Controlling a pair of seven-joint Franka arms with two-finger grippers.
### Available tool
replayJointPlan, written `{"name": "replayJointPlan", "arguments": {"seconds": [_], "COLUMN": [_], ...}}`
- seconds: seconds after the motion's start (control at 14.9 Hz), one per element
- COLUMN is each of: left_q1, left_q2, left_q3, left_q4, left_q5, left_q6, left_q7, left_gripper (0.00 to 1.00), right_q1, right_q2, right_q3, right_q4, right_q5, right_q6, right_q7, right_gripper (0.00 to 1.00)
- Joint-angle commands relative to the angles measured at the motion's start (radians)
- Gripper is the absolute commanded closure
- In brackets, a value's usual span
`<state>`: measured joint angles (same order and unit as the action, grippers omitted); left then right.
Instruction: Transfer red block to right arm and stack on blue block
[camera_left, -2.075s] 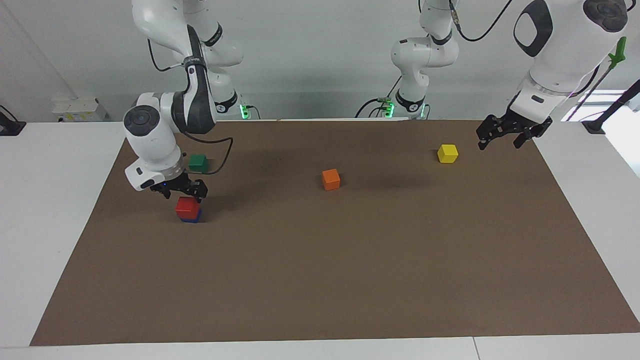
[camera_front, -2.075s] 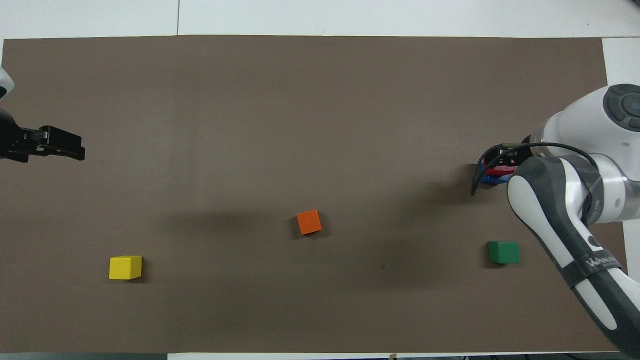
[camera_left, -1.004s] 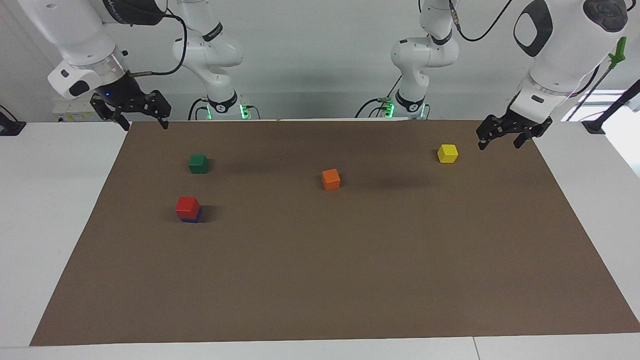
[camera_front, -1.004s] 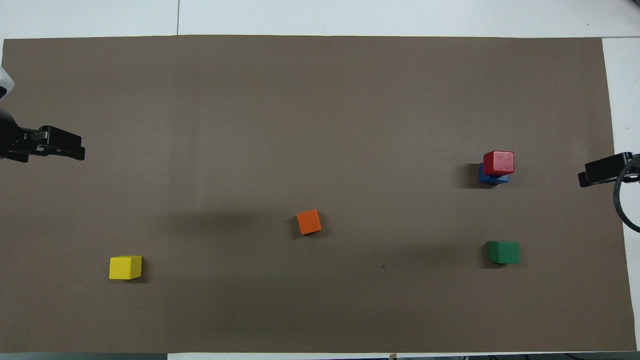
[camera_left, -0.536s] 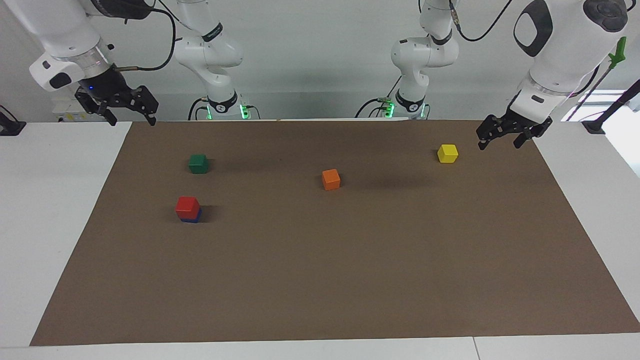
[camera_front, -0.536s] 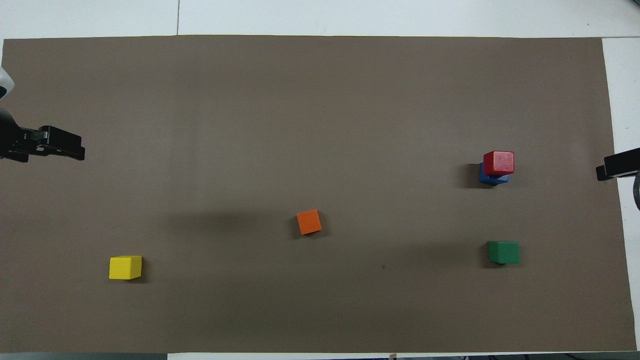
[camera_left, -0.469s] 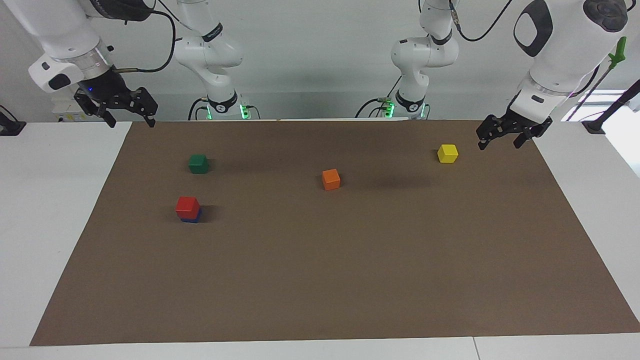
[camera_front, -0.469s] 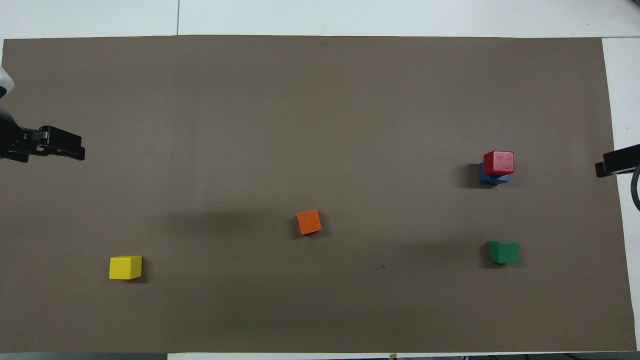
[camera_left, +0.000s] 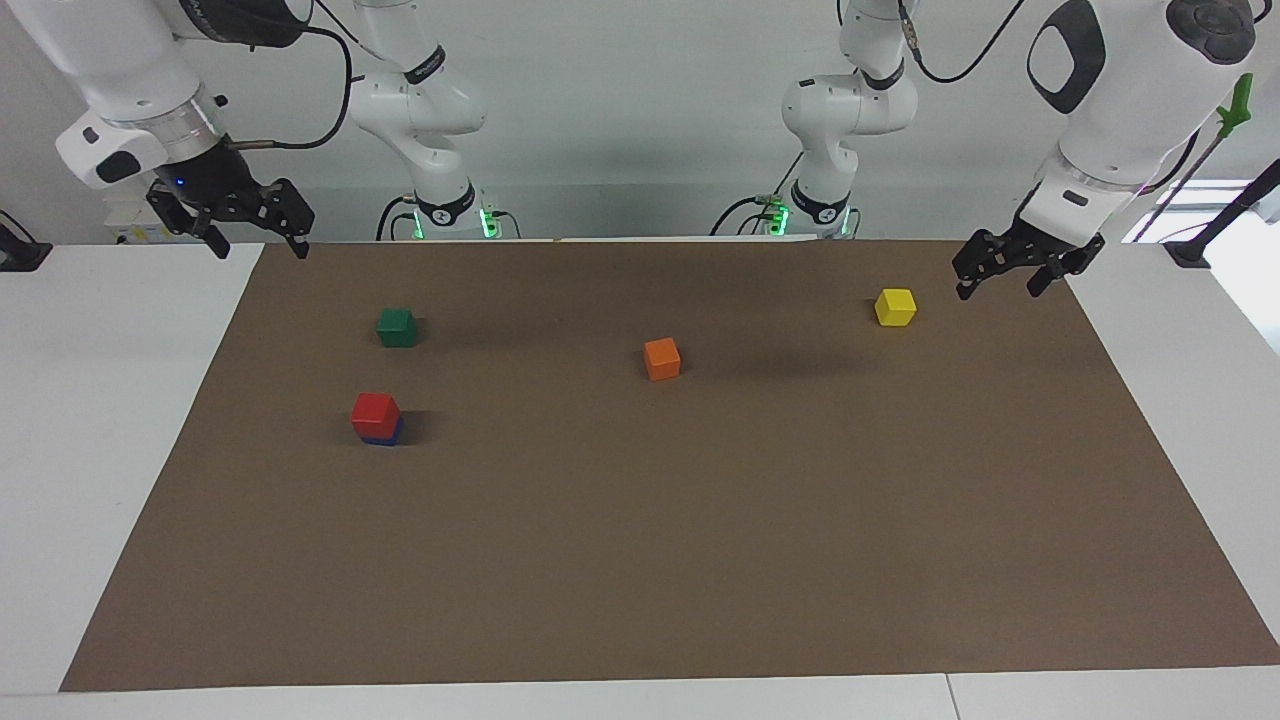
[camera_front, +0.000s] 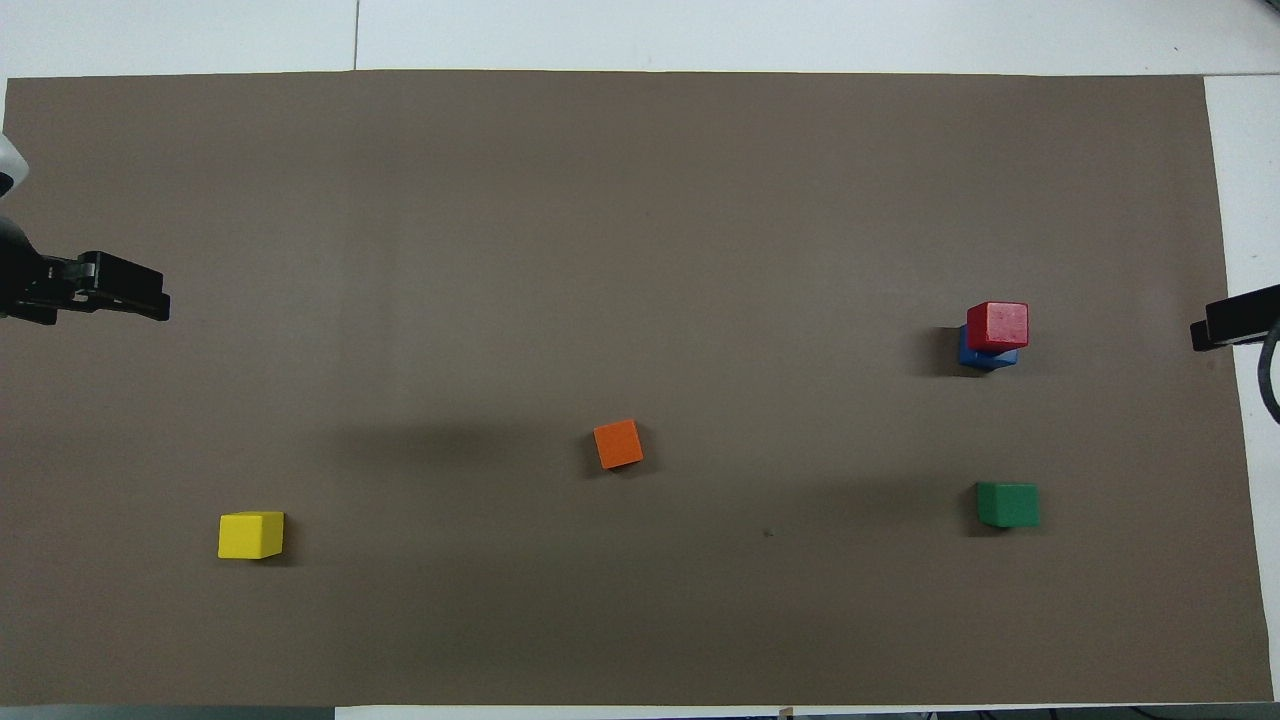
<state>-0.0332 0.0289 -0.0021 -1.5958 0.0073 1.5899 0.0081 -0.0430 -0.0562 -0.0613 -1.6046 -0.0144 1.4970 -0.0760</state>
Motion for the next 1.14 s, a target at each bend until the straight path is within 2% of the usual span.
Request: {"name": "replayJointPlan", "arguments": {"seconds": [0.0,0.6,1.07], "left_q1": [0.002,0.002,0.002], "left_q2": [-0.024,-0.024,-0.024], "left_q3": [0.001,0.001,0.001], "left_q4": [-0.029,-0.029,-0.029], "left_q5": [0.013,0.013,0.013], "left_q6": [0.016,0.018,0.018], "left_q7": [0.006,0.006,0.006], "left_gripper": [0.00,0.00,0.00], "right_q1": [-0.012,-0.012,-0.011], "right_q2": [-0.008,-0.008,-0.021], "right_q3": [0.006,0.006,0.008], "right_q4": [-0.015,-0.014,-0.058], "right_q5": [-0.010,-0.010,-0.010], "right_q6": [0.019,0.019,0.063], "right_q7": [-0.005,0.013,0.038], "right_gripper": [0.00,0.00,0.00]}}
